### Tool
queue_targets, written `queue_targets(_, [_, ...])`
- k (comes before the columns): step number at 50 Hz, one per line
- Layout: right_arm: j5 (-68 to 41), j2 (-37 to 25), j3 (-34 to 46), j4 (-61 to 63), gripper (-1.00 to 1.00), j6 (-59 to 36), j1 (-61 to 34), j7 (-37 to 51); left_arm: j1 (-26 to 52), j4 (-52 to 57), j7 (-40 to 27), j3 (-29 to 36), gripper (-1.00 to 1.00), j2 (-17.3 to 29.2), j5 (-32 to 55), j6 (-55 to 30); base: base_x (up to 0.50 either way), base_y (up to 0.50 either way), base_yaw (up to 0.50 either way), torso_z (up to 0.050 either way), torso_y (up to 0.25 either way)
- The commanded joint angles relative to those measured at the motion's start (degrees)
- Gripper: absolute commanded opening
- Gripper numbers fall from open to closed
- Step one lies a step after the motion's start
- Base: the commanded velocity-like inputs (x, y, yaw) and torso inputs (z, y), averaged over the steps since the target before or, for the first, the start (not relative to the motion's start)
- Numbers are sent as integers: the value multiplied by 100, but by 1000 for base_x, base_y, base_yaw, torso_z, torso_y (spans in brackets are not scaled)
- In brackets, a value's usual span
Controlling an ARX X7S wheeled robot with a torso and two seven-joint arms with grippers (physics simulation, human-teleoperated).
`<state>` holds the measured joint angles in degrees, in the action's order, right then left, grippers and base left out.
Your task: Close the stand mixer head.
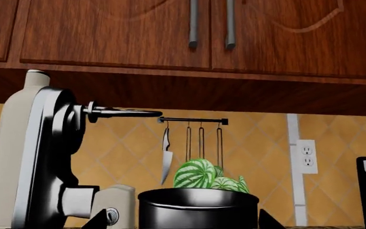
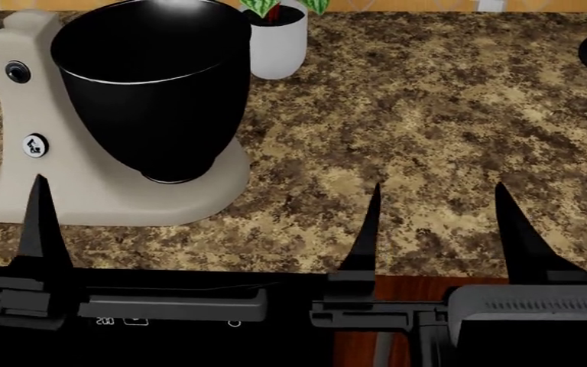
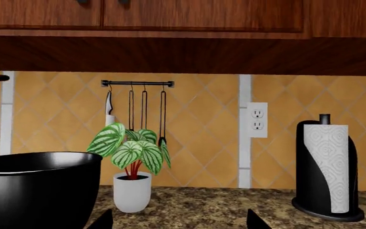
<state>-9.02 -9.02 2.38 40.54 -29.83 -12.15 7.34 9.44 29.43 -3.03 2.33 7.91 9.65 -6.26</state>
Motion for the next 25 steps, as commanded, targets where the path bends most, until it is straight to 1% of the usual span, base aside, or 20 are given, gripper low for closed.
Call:
queue_targets(1, [267,-83,144,508,100,-505,-151,-31,131,379,-92,-204,100,1,-94,-385,66,500,0,50,0])
queue_targets(5, [251,-107,168,528,100,-470,-120,-30,81,491,-142,-221,100,3,-22,-413,66,500,0,50,0])
queue_targets(6, [252,-117,185,581,100,-513,-128,-24,112,523,-192,-147,100,55,-157,-626,66,500,0,22,0])
queue_targets(7, [290,-143,221,604,100,-534,-124,-12,83,550,-195,-168,100,43,-143,-474,66,500,0,0,0])
queue_targets(17, [372,-240,377,576,100,-495,-125,14,142,639,-417,-112,100,139,-450,-541,72,500,0,0,0])
queue_targets(20, [421,-260,444,529,100,-479,-140,35,163,673,-422,-142,100,140,-340,-619,104,500,0,0,0])
queue_targets(25, [470,-308,474,603,100,-504,-138,78,140,681,-459,-79,100,169,-408,-583,173,500,0,0,0])
